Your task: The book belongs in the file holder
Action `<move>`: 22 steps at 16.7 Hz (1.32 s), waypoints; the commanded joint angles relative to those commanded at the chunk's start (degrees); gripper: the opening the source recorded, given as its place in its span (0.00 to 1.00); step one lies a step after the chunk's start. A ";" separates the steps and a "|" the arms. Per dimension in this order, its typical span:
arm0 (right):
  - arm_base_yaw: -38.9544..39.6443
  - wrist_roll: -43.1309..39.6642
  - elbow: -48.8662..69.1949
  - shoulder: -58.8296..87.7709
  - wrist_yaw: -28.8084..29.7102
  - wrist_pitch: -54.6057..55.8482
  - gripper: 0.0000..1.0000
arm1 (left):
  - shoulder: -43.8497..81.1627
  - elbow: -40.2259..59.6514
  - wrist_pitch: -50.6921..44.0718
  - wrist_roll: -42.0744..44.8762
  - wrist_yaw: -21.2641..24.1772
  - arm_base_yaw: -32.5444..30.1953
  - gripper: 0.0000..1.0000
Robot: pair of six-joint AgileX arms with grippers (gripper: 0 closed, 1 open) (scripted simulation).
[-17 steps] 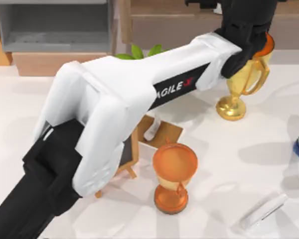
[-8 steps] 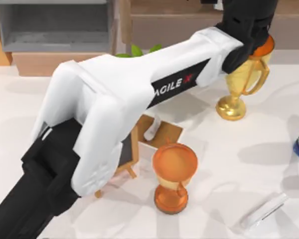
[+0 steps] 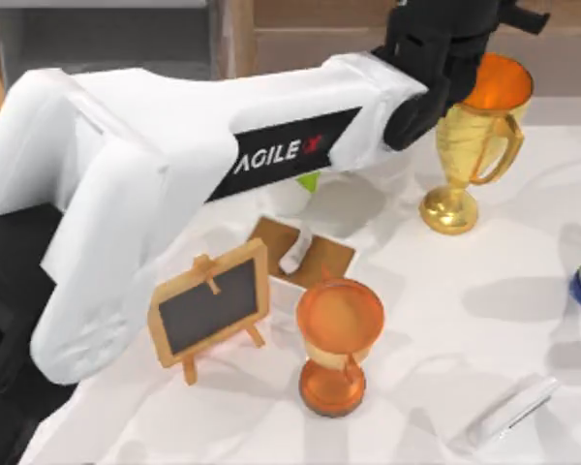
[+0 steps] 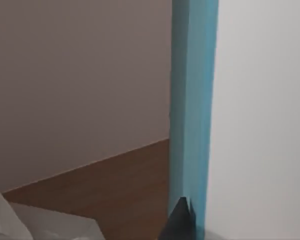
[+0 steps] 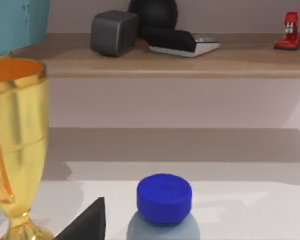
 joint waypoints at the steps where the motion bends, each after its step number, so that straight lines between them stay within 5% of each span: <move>1: 0.00 0.00 0.00 0.00 0.00 0.00 1.00 | -3.47 -5.00 0.56 2.30 2.00 0.40 0.00; 7: 0.00 0.00 0.00 0.00 0.00 0.00 1.00 | -29.14 -39.20 5.10 17.10 12.00 3.52 0.00; 13: 0.00 0.00 0.00 0.00 0.00 0.00 1.00 | -47.47 -66.83 10.52 37.97 17.08 11.33 0.00; 17: 0.00 0.00 0.00 0.00 0.00 0.00 1.00 | -48.13 -74.99 13.09 53.23 18.29 22.11 0.00; 22: 0.00 0.00 0.00 0.00 0.00 0.00 1.00 | -38.56 -71.95 19.73 69.15 20.43 31.51 0.00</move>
